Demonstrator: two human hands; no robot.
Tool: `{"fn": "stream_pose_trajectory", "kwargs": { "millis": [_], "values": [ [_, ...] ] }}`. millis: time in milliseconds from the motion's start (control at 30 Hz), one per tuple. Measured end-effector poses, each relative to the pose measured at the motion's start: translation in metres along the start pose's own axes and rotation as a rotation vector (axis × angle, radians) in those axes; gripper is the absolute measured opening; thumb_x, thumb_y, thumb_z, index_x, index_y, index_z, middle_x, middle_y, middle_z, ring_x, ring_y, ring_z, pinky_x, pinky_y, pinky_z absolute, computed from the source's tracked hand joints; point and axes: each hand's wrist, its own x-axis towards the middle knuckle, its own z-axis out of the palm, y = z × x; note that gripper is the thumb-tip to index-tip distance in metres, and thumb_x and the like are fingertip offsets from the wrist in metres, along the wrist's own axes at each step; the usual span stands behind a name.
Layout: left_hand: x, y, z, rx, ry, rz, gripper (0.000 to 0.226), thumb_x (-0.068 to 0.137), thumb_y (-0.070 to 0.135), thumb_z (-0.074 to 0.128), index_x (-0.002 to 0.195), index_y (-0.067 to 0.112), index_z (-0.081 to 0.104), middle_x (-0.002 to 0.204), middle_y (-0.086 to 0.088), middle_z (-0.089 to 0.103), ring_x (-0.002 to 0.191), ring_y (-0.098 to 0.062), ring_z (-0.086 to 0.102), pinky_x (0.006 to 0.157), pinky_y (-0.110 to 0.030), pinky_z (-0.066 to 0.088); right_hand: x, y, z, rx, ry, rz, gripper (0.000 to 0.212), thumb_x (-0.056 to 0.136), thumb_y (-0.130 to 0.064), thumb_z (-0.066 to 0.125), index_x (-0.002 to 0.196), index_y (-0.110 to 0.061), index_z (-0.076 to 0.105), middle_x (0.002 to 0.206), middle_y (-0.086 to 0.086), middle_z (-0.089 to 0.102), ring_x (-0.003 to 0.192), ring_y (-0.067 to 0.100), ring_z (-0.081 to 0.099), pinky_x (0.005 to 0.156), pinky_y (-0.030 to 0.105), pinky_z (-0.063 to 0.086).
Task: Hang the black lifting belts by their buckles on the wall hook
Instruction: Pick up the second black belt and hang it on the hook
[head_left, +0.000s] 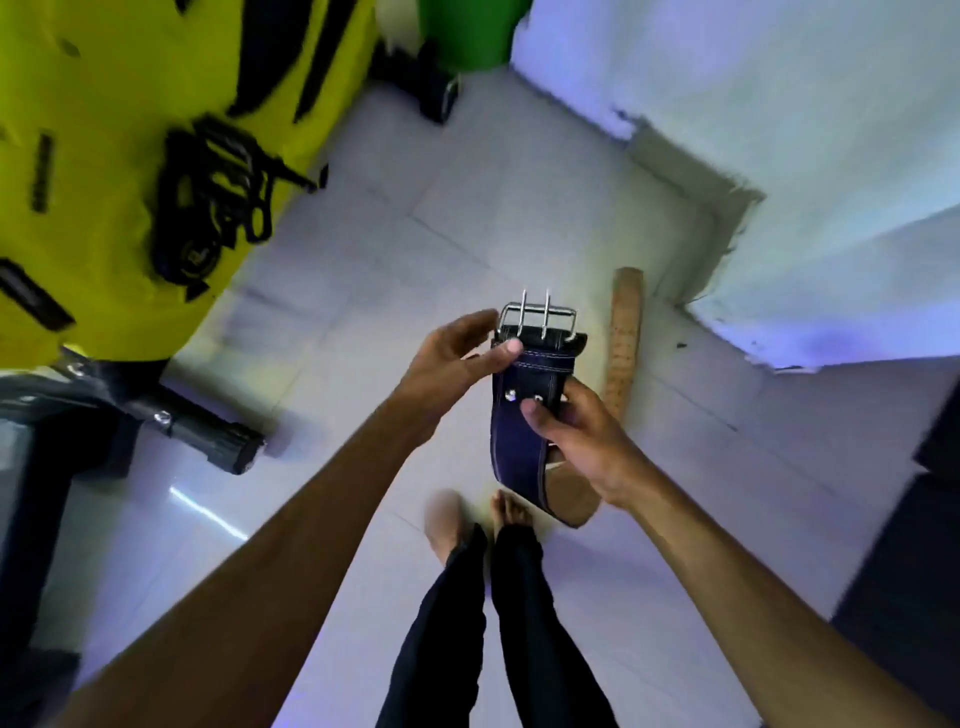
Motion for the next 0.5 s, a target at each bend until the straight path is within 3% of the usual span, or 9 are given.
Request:
{"fn": "stream_pose_trajectory", "kwargs": {
  "millis": [67,100,167,267,333,433,500],
  "values": [
    [-0.026,0.047,0.016,0.077,-0.101,0.088,0.034,0.083,0.007,0.078,0.115,0.017,0.069,0.115,-0.002,0.074,0.106,-0.008,0.069,0.098,-0.027,0.054,-0.043,-0.034,-0.014,-0.027,0.004,-0.045,0.029,0.094,-0.016,0.057,0.123,-0.011,0.056,0.115,0.007,0.069,0.105,0.016,0.066,0.091,0.036,0.055],
    [-0.046,0.075,0.027,0.129,-0.132,0.122,0.034,0.083,0.0,0.077,0.108,0.021,0.068,0.109,0.0,0.074,0.1,-0.007,0.069,0.098,-0.028,0.054,-0.073,-0.057,-0.021,-0.028,0.02,-0.065,0.03,0.093,-0.021,0.057,0.122,-0.013,0.056,0.116,0.008,0.069,0.108,0.018,0.066,0.092,0.039,0.056],
    [-0.089,0.123,0.049,0.209,-0.168,0.214,0.04,0.079,-0.002,0.079,0.104,0.027,0.066,0.104,0.005,0.072,0.098,-0.007,0.068,0.102,-0.033,0.053,-0.129,-0.095,-0.034,-0.022,0.057,-0.11,0.032,0.09,-0.028,0.057,0.121,-0.016,0.057,0.117,0.008,0.069,0.106,0.016,0.068,0.085,0.038,0.059],
    [-0.146,0.182,0.083,0.277,-0.217,0.43,0.043,0.079,0.006,0.075,0.111,0.029,0.06,0.109,0.006,0.068,0.103,-0.007,0.065,0.102,-0.03,0.053,-0.199,-0.142,-0.043,-0.016,0.155,-0.211,0.02,0.096,-0.02,0.054,0.117,-0.02,0.056,0.11,0.003,0.069,0.089,0.003,0.07,0.07,0.027,0.061],
    [-0.186,0.219,0.106,0.297,-0.249,0.573,0.046,0.083,0.002,0.068,0.118,0.028,0.054,0.112,0.004,0.063,0.103,-0.005,0.064,0.096,-0.025,0.053,-0.245,-0.171,-0.045,-0.028,0.239,-0.298,0.017,0.097,-0.019,0.054,0.113,-0.022,0.057,0.108,0.004,0.069,0.091,0.008,0.07,0.072,0.032,0.061],
    [-0.244,0.276,0.136,0.336,-0.307,0.782,0.046,0.083,0.0,0.063,0.115,0.031,0.051,0.111,0.009,0.061,0.1,-0.001,0.063,0.09,-0.022,0.053,-0.314,-0.212,-0.047,-0.038,0.368,-0.453,0.01,0.096,-0.018,0.057,0.1,-0.024,0.065,0.107,0.023,0.069,0.096,0.03,0.069,0.081,0.056,0.056],
    [-0.287,0.309,0.157,0.337,-0.322,0.903,0.043,0.082,0.0,0.064,0.115,0.024,0.051,0.112,0.008,0.061,0.102,-0.007,0.062,0.089,-0.02,0.053,-0.363,-0.237,-0.052,-0.03,0.48,-0.544,0.011,0.094,-0.017,0.061,0.094,-0.027,0.067,0.095,0.009,0.075,0.093,0.027,0.07,0.082,0.054,0.055]
  ]
}}
